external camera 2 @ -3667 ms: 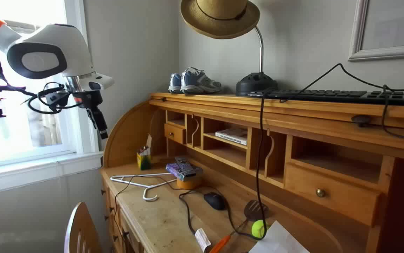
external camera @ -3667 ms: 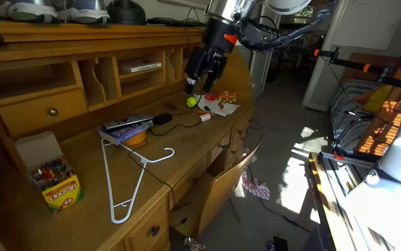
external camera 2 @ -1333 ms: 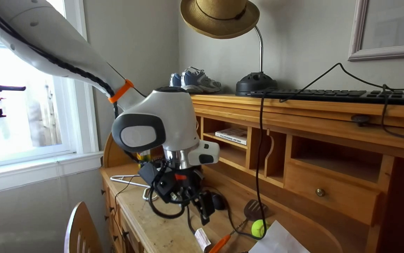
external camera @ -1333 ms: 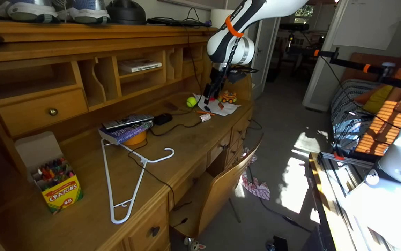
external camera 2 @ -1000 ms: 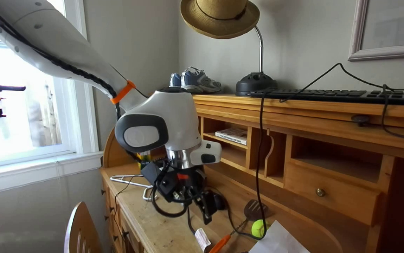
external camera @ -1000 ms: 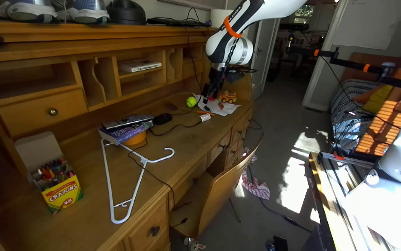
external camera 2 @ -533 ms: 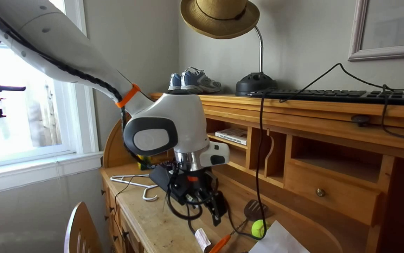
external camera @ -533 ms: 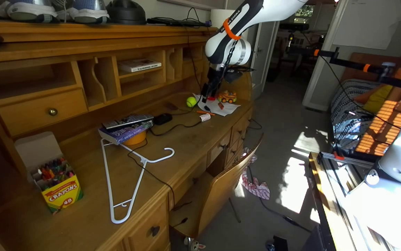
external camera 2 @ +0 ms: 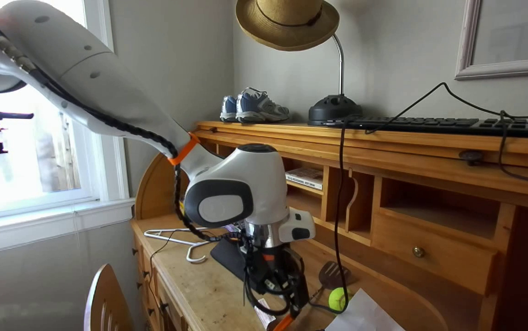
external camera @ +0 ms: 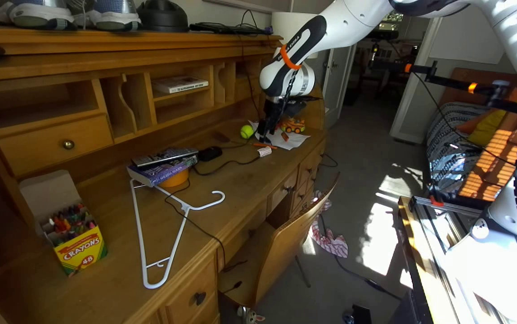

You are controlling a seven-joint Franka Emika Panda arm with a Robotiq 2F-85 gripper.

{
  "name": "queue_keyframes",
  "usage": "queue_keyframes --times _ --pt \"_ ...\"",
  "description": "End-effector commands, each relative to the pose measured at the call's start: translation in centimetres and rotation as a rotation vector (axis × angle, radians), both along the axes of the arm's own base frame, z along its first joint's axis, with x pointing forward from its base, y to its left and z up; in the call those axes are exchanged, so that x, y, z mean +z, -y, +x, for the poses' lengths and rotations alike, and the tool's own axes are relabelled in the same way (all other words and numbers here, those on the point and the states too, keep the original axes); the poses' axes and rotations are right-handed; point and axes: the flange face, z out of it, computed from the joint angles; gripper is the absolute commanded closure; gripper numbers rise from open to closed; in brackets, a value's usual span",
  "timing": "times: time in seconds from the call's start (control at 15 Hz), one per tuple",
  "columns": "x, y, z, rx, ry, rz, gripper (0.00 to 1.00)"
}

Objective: Use the spatula to place the white book on the desktop.

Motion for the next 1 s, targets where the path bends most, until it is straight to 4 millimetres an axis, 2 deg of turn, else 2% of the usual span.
queue_keyframes --times 0.0,0.93 --pt "-1.5 1.4 1.1 0.030 -0.015 0.003 0.00" --pt "-3.5 3.8 3.5 0.146 -0.004 0.102 0.00"
